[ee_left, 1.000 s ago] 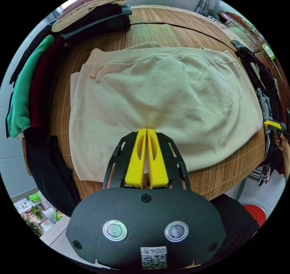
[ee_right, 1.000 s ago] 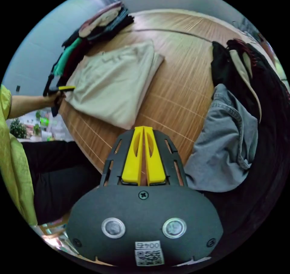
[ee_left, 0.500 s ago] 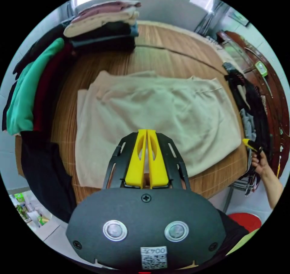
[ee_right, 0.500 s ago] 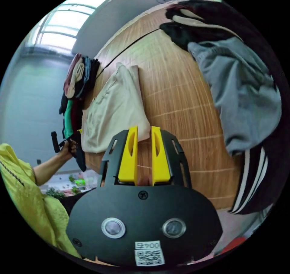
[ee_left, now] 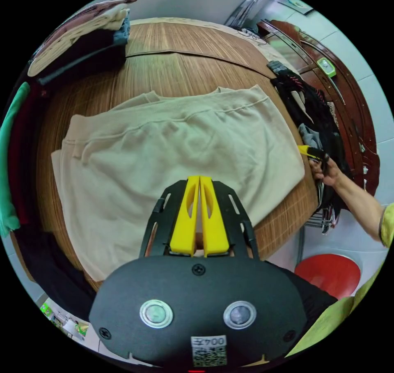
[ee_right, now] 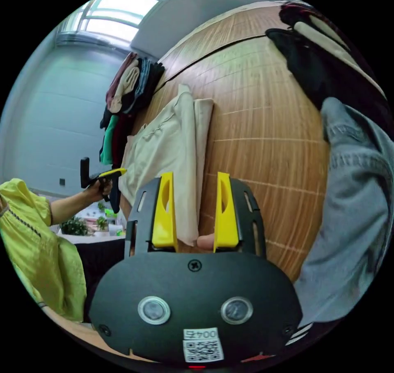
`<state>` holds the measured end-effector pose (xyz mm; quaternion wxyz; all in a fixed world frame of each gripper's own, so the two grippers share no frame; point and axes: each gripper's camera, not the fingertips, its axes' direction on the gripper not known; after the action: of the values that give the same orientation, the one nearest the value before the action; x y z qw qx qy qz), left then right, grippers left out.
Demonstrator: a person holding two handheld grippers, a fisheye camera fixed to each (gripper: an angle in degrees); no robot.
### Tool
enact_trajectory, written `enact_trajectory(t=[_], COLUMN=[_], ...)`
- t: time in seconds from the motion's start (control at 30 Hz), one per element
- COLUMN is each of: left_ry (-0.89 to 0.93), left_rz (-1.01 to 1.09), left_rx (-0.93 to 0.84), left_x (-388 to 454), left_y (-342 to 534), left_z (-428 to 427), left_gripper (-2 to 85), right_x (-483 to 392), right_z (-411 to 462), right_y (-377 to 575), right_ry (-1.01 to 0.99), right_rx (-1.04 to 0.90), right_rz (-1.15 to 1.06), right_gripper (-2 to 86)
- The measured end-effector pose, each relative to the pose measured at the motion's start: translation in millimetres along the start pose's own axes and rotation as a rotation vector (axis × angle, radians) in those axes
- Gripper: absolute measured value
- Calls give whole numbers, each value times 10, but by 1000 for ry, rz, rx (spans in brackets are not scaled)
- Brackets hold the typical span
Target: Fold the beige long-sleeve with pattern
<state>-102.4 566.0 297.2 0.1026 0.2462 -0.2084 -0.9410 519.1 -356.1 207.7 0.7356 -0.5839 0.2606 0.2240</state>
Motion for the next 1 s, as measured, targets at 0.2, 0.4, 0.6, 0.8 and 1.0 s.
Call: enact_trajectory(t=[0.2, 0.4, 0.6, 0.8, 1.0], left_ry=[69, 128, 172, 248, 305], left_rz=[-73, -138, -165, -251, -305], left_rx=[-55, -85, -69, -30, 23], left_x=[879, 1647, 2275, 2549, 2425], left_y=[1122, 1804, 2193, 2684, 3470], left_z=[-694, -1259, -1902, -2744, -3756], left_gripper=[1, 1, 1, 1, 2], right_x=[122, 208, -583, -2285, -3829], right_z=[419, 771, 741, 1249, 2615], right_y=[-274, -380, -580, -883, -856], right_ry=[-108, -120, 54, 336, 600], right_rx=[-63, -99, -175, -289, -329], right_rz=[-83, -61, -116, -195, -240], right_gripper=[94, 49, 45, 50, 51])
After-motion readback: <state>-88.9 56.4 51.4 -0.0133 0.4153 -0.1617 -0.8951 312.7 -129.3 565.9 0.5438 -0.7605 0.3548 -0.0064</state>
